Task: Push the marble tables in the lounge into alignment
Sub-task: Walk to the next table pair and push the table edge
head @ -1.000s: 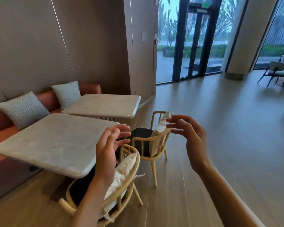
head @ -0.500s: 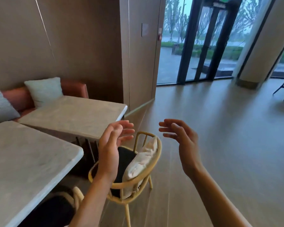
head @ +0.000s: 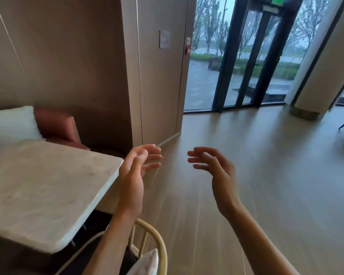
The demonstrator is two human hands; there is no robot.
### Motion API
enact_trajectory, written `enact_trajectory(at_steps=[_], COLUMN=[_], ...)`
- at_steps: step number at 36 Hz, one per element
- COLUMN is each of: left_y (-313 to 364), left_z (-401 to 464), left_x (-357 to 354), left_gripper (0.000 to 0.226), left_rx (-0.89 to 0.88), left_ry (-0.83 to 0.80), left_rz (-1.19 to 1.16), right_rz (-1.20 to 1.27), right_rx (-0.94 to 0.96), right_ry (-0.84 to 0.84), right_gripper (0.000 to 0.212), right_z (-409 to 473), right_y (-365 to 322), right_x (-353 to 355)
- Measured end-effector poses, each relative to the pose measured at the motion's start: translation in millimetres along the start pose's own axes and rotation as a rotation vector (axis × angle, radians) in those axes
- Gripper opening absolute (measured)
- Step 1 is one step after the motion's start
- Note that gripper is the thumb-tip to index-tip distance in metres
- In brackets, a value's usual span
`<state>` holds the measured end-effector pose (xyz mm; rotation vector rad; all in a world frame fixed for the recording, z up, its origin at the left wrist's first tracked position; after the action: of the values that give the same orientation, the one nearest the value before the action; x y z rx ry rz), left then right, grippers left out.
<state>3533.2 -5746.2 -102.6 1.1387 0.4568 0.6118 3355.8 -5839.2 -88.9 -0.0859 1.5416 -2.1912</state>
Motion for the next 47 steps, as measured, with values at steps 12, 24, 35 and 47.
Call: enact_trajectory(at_steps=[12,24,35,47], left_y=[-115,-186,-296,-324], left_z=[207,370,562,647], left_x=[-97,-80,-22,116], left_gripper=[0.032,0.037,0.032,0.026], left_rx=[0.024,0.048,0.029,0.056], left_ry=[0.228,0.56,0.73,1.124], left_rz=[0.017,0.122,0.098,0.265], right_rz=[0.01,0.112,0.101,0.215], right_rx=[-0.08,-0.148,-0.247,-0.328], right_ry=[-0.206,-0.537,-0.768,-1.114], right_gripper=[0.04,0.032,0.035,0.024], right_z=[269,477,632,708], right_y=[129,235,373,452], right_x=[20,-71,-217,-421])
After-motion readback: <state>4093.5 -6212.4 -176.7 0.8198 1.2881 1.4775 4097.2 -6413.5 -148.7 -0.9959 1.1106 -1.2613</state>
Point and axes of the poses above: each hand's wrist, its own z-axis towards the middle knuckle, its own x-axis out of the back of the hand, y = z × x, the point moved 7 cm from there along z, towards the middle knuckle, and after that the axes turned 12 degrees about z, right-handed, at the moved point
